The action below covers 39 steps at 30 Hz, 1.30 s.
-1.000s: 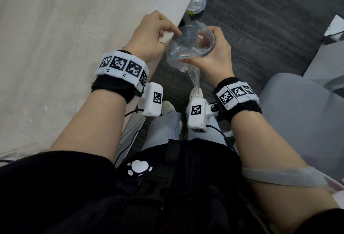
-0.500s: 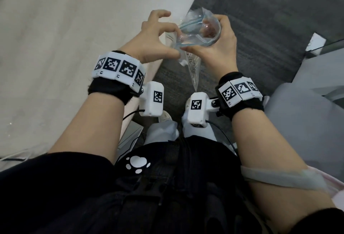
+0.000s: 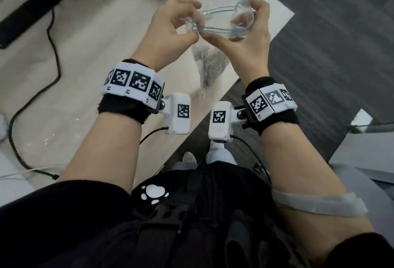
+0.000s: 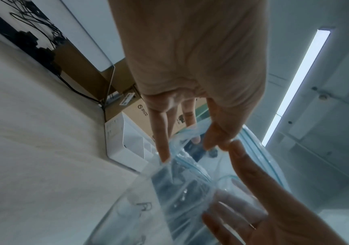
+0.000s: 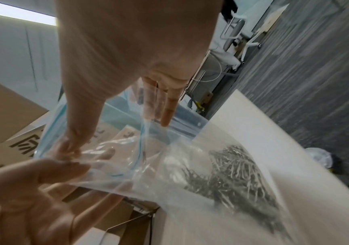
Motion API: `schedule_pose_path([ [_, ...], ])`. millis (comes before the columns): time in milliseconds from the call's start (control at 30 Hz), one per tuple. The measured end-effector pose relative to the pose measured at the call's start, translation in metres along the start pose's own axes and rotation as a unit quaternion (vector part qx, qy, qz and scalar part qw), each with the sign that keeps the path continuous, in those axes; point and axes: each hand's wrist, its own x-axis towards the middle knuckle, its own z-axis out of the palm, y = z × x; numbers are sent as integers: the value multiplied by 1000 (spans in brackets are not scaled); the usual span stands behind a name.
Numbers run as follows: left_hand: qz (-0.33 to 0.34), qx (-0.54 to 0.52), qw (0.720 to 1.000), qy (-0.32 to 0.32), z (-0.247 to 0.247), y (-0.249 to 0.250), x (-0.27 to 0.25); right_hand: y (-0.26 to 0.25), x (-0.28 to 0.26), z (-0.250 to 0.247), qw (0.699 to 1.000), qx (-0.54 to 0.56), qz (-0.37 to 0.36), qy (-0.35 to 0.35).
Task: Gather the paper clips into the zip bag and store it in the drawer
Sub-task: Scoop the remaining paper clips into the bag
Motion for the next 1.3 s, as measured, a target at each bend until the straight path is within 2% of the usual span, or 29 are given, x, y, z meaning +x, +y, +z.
schedule_pose_path([
  [167, -49, -48, 996, 62, -25, -9, 18, -1, 35, 24, 997, 14, -49, -61],
  [300, -106, -62, 989, 84, -37, -26, 25, 12, 60, 46, 987, -22, -29, -157],
  [600, -194, -58, 968, 149, -50, -49, 27, 32, 91, 78, 974, -15, -23, -224],
  [667, -266, -37, 953, 142, -55, -60, 20, 34, 95, 81, 972, -18, -34, -232],
  [767, -400, 16, 910, 110, -55, -82, 10, 37, 95, 85, 972, -20, -48, -231],
  [867, -473, 2, 880, 40, -47, -100, -2, 40, 89, 90, 975, -29, -56, -214],
  [967, -480, -27, 877, -10, -42, -108, -11, 43, 78, 93, 979, -39, -61, -193],
  [1067, -446, -41, 894, 19, -44, -110, -16, 46, 63, 95, 983, -35, -65, -167],
  [1167, -378, -21, 924, 58, -53, -104, -18, 43, 49, 97, 990, -35, -73, -118],
  [1300, -319, -43, 945, 57, -64, -90, -18, 33, 36, 97, 994, -19, -84, -66],
])
